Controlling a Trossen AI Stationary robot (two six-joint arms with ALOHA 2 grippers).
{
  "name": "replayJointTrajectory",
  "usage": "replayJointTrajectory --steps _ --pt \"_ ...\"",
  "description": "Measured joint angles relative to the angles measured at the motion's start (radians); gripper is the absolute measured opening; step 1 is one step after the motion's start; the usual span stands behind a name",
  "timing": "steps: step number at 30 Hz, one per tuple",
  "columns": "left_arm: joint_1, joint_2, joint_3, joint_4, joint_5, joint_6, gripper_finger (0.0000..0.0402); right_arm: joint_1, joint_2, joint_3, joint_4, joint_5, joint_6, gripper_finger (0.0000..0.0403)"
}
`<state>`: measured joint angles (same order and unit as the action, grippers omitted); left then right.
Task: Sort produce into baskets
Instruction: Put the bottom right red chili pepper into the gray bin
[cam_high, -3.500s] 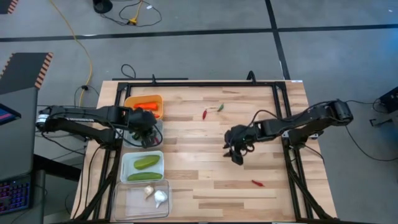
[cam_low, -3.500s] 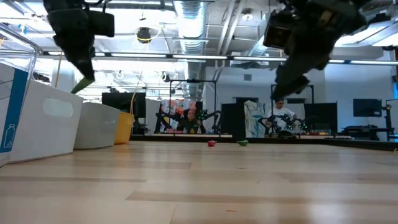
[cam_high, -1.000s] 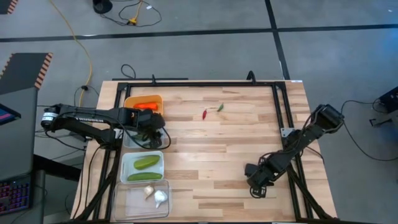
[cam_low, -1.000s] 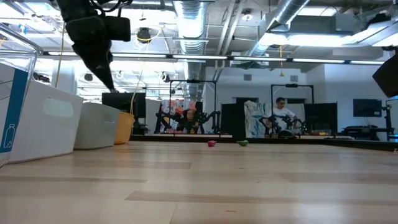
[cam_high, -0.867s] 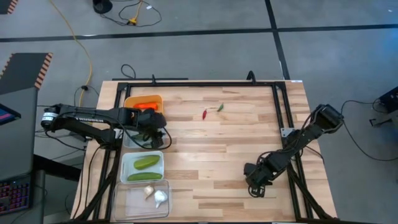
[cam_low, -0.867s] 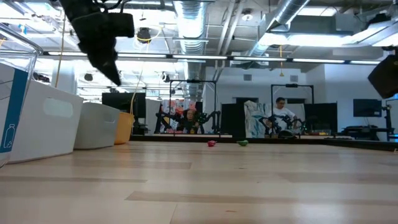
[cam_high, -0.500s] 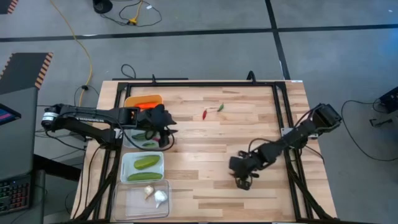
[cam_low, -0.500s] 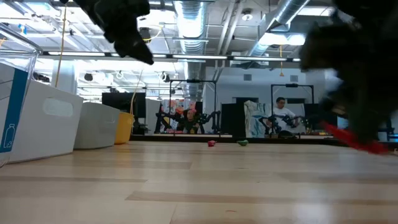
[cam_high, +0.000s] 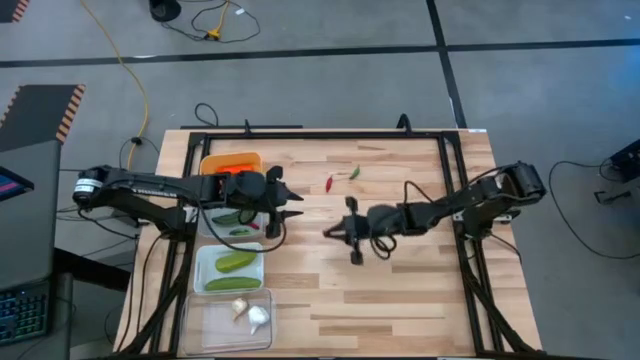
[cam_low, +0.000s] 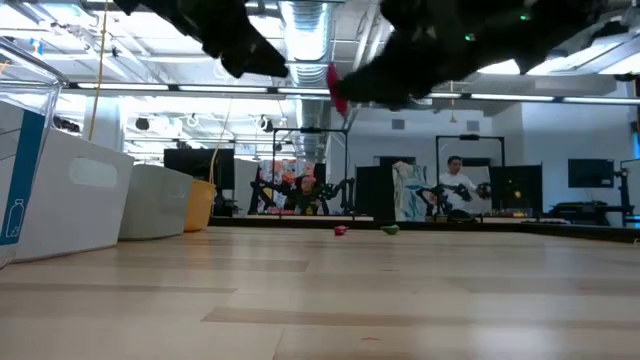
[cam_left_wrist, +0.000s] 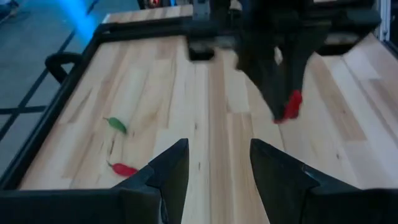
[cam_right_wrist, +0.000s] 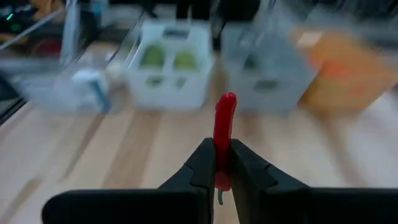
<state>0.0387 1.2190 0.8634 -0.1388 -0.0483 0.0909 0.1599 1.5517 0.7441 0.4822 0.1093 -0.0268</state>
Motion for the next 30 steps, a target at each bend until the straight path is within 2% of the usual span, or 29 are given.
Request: replayJointTrajectory --steps 5,10,30 --pt "0.000 0.073 -0.001 0.122 0.031 0.004 0.0158 -0.066 -0.001 0.000 0.139 -0.001 -0.099 0.0063" --pt "0.000 0.110 -0.001 0.209 0.086 0.004 0.0158 -0.114 -0.001 0.000 0.151 -0.001 -0.106 0.0063" --pt "-0.003 0.110 -0.001 0.293 0.068 -0.008 0.0158 -0.135 -0.001 0.000 0.262 -0.006 -0.116 0.0063"
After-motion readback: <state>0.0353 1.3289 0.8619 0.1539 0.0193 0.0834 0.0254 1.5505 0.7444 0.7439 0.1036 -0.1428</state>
